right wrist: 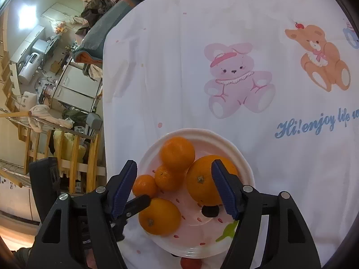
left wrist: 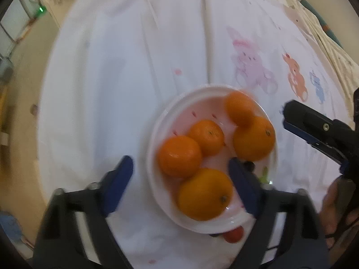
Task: Organize fruits
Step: 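Withdraw both open grippers from the plate toward the remaining fruit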
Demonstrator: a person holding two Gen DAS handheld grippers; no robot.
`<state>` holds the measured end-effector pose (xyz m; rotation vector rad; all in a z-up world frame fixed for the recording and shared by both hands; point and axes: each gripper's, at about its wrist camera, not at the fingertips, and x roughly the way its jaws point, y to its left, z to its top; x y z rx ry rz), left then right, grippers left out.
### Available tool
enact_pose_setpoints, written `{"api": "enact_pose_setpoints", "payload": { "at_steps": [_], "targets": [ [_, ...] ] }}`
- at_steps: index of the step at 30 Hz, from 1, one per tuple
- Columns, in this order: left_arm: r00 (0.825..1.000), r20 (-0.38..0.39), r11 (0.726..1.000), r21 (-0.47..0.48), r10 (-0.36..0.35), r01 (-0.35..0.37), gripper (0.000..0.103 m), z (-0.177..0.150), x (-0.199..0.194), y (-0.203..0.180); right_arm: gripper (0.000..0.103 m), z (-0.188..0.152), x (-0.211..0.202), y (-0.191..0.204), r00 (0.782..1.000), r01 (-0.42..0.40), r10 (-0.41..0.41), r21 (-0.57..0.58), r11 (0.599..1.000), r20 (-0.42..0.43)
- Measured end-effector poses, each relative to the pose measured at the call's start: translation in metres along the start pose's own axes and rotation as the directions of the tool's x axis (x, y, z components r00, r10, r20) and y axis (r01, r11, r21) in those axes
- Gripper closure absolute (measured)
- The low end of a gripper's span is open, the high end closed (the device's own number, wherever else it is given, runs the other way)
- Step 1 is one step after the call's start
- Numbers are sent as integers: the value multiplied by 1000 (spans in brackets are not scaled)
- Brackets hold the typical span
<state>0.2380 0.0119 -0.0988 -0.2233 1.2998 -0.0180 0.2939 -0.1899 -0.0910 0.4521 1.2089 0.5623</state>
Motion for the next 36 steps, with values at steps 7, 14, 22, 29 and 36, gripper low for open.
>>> {"api": "enact_pose_setpoints", "payload": {
  "at_steps": [7, 14, 22, 29, 36],
  "targets": [
    [999, 30, 999, -30, -11, 12, 17, 3, -11, 9, 32, -6, -24, -6, 999, 22, -23, 22, 1000, 41],
    [998, 58, 1000, -27, -14, 16, 17, -5, -23, 6, 32, -19, -44, -1, 997, 46, -47, 15, 999, 67],
    [997, 80, 1000, -8, -13, 14, 17, -22, -40, 7, 31, -46, -63, -4, 994, 67, -69, 25, 997, 87],
    [996, 92, 1000, 4, -19, 19, 17, -36, -52, 8, 31, -72, -79, -9, 993, 66, -72, 60, 996, 93],
    [996, 87, 1000, -12, -23, 24, 17, -64, -60, 15, 31, -102, -90, -17, 993, 76, -85, 111, 991, 82]
  ]
}}
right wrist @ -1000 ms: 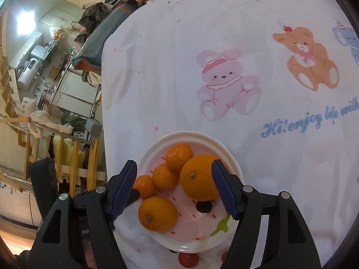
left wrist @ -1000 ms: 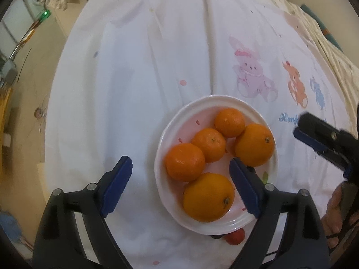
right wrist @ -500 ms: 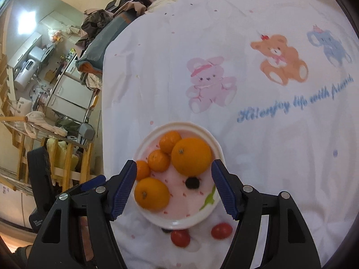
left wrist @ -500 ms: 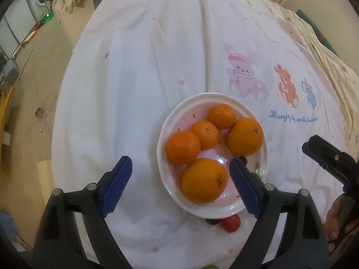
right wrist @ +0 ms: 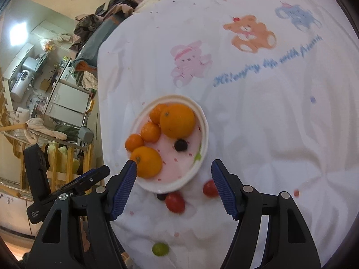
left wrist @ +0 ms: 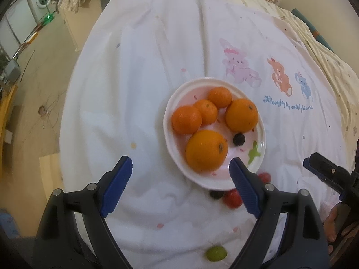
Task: Organize fruits
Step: 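Withdraw both open grippers from the plate toward the remaining fruit, then close the left gripper around a dark plum beside the plate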
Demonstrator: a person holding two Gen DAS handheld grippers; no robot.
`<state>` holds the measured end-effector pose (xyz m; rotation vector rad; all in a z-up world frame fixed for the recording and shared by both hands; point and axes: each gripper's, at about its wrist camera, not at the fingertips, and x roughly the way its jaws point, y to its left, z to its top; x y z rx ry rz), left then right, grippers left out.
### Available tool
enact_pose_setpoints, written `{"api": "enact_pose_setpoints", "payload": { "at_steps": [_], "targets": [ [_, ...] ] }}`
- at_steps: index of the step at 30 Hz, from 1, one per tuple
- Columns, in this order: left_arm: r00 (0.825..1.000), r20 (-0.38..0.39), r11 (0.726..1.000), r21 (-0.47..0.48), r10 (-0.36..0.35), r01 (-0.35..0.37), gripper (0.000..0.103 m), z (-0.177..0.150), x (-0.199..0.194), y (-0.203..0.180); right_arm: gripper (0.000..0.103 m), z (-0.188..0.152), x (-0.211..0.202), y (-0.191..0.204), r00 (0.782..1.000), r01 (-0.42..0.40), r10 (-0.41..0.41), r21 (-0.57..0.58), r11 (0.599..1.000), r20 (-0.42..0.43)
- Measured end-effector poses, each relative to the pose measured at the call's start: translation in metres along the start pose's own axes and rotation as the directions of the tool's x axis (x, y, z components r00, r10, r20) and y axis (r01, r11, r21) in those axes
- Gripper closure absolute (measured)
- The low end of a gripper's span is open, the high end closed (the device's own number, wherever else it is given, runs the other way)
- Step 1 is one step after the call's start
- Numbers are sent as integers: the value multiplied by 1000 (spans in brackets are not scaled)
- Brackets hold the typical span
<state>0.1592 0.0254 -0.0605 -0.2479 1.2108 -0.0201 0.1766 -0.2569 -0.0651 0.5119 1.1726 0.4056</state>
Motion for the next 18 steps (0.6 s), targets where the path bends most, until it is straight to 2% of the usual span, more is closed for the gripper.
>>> {"api": "enact_pose_setpoints", "payload": {
  "at_steps": [6, 9, 11, 13, 18],
  "targets": [
    [999, -34, 1000, -23, -5, 4, 17, -27, 4, 8, 31, -23, -7, -10, 1000, 27, -27, 27, 999, -11],
    [997, -75, 1000, -19, -14, 12, 19, -44, 13, 6, 31, -31, -9, -16, 999, 36, -35, 48, 998, -15],
    [996, -93, 1000, 4, -15, 15, 33, -50, 18, 2, 31, -35, -10, -19, 999, 40, -39, 57, 998, -19],
    [993, -120, 998, 65, 1, 7, 41, -56, 28, -9, 31, -37, -10, -22, 999, 48, -47, 59, 997, -21],
    [988, -147, 989, 150, 36, -14, 43, -63, 48, -32, 31, -37, -13, -24, 998, 55, -54, 60, 997, -16]
  ]
}}
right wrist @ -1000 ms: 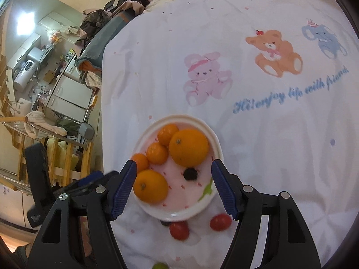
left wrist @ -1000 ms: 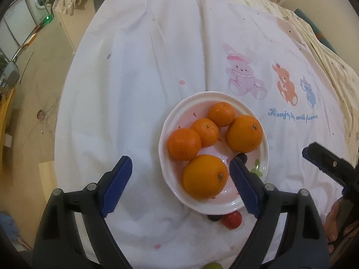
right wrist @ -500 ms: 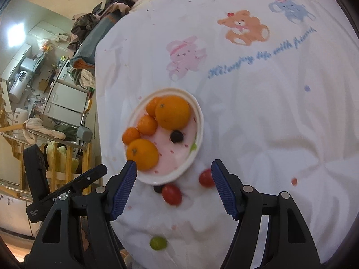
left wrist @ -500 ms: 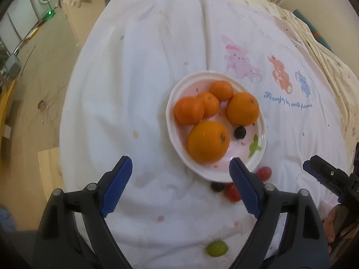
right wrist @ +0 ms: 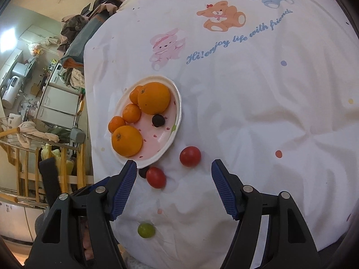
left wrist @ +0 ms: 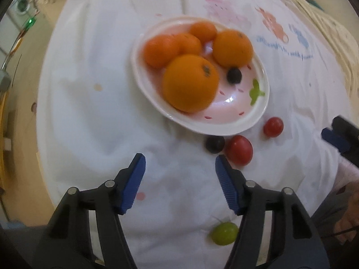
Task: Organize fruits
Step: 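Close the left gripper around a dark plum beside the plate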
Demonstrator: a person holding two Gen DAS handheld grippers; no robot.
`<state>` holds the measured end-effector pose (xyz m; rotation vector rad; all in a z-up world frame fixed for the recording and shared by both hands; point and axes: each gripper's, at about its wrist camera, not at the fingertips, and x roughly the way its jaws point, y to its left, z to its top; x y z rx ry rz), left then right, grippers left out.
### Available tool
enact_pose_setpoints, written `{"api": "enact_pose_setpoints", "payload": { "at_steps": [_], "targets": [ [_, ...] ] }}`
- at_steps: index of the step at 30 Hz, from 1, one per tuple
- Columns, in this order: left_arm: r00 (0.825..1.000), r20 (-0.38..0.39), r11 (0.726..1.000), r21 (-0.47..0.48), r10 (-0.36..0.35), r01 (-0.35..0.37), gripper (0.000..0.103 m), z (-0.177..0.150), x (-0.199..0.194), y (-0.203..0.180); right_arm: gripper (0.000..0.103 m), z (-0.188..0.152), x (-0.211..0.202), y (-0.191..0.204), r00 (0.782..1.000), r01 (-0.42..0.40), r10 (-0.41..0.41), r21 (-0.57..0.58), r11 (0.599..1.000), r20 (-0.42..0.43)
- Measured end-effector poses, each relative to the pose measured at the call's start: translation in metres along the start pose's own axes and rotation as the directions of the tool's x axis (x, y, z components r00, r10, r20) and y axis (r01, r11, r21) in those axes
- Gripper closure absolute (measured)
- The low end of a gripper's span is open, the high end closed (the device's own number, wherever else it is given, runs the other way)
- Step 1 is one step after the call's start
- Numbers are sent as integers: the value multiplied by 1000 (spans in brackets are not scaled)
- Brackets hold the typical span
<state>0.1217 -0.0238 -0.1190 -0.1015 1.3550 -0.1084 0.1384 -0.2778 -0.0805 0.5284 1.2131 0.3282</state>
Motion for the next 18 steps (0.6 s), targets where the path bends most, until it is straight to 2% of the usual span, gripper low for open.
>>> {"api": "enact_pose_setpoints", "payload": {
  "at_steps": [2, 4, 7, 9, 12, 18],
  "targets": [
    [999, 3, 999, 37, 37, -37, 51, 1, 5, -8, 31, 0, -1, -1, 1000, -4, 4, 4, 1000, 3],
    [997, 11, 994, 87, 70, -71, 51, 2, 9, -17, 31, 0, -2, -1, 1000, -8, 8, 4, 1000, 4],
    [999, 2, 991, 126, 43, -43, 51, 2, 12, -28, 31, 0, -2, 0, 1000, -10, 10, -3, 1000, 3],
    [998, 8, 985, 165, 56, -57, 51, 1, 15, -35, 31, 1, -2, 1, 1000, -12, 12, -6, 1000, 1],
    [998, -6, 979, 195, 63, -60, 66, 3, 22, -39, 31, 2, 1, 4, 1000, -22, 22, -10, 1000, -7],
    [999, 2, 973, 230, 35, -35, 67, 9, 29, -44, 31, 2, 5, 13, 1000, -18, 17, -48, 999, -18]
  ]
}}
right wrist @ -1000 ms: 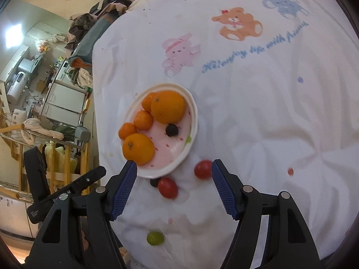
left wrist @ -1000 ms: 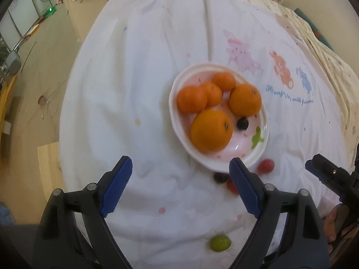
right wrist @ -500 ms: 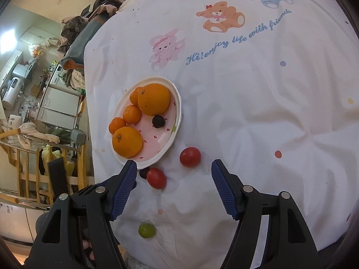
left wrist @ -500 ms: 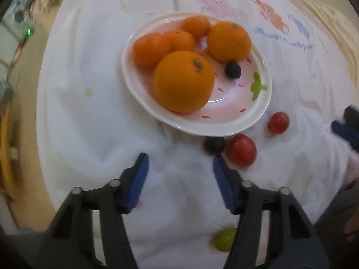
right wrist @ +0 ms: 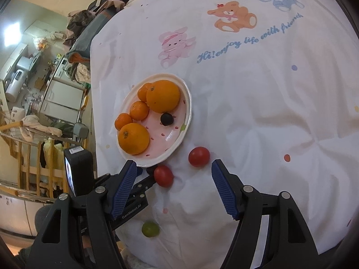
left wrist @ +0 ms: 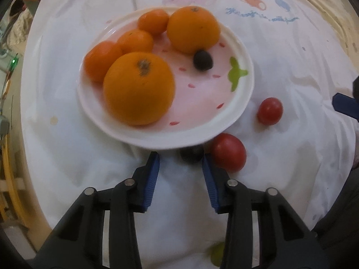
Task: Organize fruits
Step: 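Close the left gripper around a dark plum beside the plate, then grasp a red cherry tomato with the right gripper while the left holds the plum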
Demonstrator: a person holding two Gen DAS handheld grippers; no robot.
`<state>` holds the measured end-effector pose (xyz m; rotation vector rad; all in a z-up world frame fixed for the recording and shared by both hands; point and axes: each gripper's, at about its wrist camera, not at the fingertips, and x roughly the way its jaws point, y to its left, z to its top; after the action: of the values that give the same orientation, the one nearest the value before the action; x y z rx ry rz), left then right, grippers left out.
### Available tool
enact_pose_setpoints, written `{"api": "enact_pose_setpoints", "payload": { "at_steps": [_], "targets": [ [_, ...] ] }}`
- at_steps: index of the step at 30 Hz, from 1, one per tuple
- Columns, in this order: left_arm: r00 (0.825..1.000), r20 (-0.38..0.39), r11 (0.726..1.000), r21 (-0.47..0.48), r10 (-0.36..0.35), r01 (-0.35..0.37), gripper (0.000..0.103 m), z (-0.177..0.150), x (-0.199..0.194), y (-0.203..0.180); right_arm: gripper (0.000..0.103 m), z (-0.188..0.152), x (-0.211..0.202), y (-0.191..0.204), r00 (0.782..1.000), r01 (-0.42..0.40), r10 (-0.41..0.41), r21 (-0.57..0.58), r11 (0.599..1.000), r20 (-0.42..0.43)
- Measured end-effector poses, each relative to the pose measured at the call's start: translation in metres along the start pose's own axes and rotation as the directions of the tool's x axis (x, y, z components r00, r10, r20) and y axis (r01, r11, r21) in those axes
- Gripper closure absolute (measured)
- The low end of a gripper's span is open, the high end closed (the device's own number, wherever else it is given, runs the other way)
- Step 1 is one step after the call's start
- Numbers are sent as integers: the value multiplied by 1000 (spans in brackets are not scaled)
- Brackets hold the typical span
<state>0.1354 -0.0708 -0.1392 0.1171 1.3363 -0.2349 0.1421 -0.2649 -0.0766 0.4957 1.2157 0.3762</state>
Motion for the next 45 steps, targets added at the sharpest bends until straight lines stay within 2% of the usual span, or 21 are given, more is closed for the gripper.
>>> {"api": "enact_pose_setpoints", "payload": {
  "at_steps": [4, 7, 16, 24, 27, 29, 33, 36, 45],
  "targets": [
    [1000, 15, 1000, 17, -1, 1, 68, 7, 4, -6, 31, 0, 3, 2, 1000, 0, 0, -6, 1000, -12],
    [999, 6, 999, 7, -34, 34, 85, 11, 8, -4, 31, 1, 5, 3, 1000, 1, -1, -11, 1000, -15],
    [995, -16, 993, -67, -95, 94, 86, 8, 2, 14, 31, 2, 6, 2, 1000, 8, -8, -7, 1000, -18],
    [997, -10, 986, -149, -77, 74, 86, -17, -25, 32, 31, 1, 18, 3, 998, 37, -37, -14, 999, -40],
    [999, -4, 975, -217, -53, 51, 86, -21, -38, 45, 31, -1, 28, 4, 997, 27, -27, -9, 1000, -67],
    [998, 21, 966, -250, -59, 63, 86, -25, -50, 54, 31, -3, 37, 7, 995, 16, -17, -11, 1000, -95],
    [997, 57, 955, -291, -44, 59, 86, -30, -68, 66, 32, -7, 55, 22, 990, 53, -64, -84, 995, -127],
    [996, 77, 944, -323, -40, 63, 86, -29, -76, 74, 32, -10, 69, 37, 985, 102, -123, -168, 980, -120],
    [996, 89, 930, -367, 2, 31, 86, -20, -70, 80, 39, -23, 103, 53, 964, 158, -213, -302, 940, -157]
  ]
}}
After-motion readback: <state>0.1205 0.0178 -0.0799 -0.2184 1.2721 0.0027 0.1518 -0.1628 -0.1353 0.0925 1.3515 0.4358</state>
